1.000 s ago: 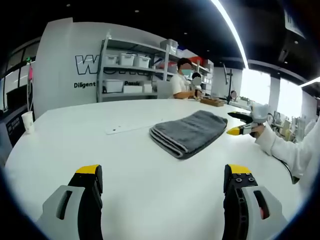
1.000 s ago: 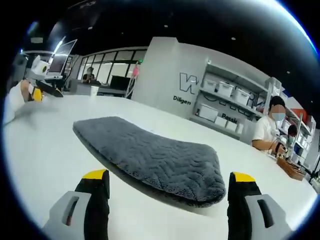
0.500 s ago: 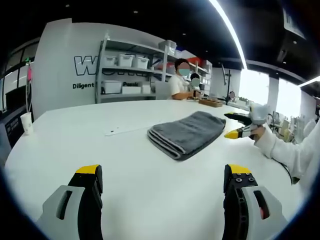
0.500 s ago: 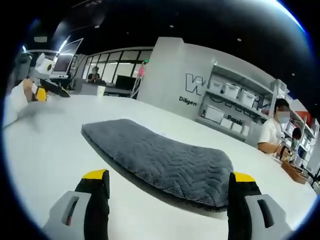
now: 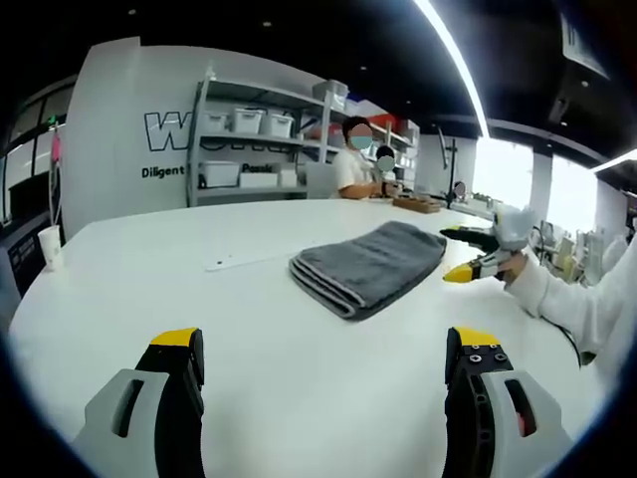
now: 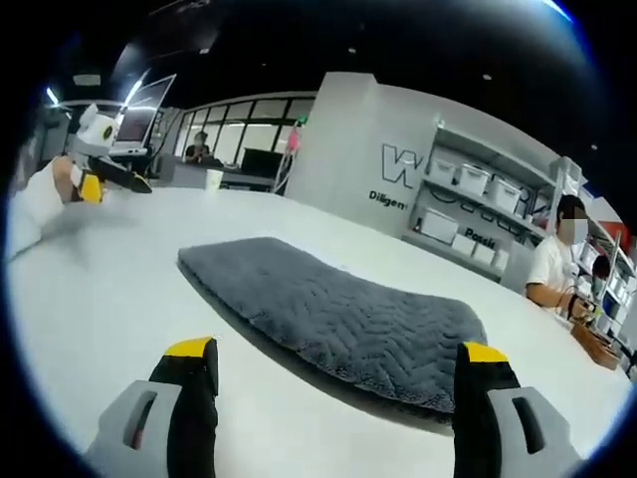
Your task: Open the folded towel by lifting each exposed corner and separating the folded layers until the towel lies flat within the target outline without major curled edges
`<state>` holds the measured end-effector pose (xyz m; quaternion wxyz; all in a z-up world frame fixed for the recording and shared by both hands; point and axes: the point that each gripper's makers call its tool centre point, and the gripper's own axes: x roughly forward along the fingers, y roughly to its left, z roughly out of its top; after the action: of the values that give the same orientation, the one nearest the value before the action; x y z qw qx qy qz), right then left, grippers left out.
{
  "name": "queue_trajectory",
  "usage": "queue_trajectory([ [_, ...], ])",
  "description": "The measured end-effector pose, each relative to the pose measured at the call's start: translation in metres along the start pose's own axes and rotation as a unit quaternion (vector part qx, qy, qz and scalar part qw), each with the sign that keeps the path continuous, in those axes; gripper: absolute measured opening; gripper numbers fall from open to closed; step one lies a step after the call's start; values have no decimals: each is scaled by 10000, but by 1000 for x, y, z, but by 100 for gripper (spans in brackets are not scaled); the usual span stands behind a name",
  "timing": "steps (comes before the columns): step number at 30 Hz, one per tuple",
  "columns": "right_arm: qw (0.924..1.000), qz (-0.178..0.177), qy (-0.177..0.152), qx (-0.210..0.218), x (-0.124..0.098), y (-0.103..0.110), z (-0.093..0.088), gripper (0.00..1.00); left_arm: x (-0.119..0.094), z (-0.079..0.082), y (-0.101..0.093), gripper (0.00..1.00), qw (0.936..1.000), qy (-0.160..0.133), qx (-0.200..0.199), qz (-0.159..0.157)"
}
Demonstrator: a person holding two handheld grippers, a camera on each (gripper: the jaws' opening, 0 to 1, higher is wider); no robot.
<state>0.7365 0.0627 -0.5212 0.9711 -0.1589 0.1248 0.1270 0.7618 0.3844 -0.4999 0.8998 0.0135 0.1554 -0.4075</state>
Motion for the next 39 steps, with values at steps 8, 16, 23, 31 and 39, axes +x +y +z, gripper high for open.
queue_trajectory([
  [8,9980,335,123,520,-2,14,0,100,2,-1,1,100,10000,23,18,-3],
  [16,9925,616,112,1053,-11,19,5,100,14,-7,1,100,9999,99,92,-33],
  [23,9910,507,195,1220,-23,13,7,100,29,-16,-11,100,9997,59,106,-230],
  [31,9928,214,218,1157,-32,-1,6,99,48,-17,-26,100,9992,-65,93,-386],
  [39,9920,193,140,1244,-33,-6,9,99,75,-17,-29,98,9992,-82,221,-318],
])
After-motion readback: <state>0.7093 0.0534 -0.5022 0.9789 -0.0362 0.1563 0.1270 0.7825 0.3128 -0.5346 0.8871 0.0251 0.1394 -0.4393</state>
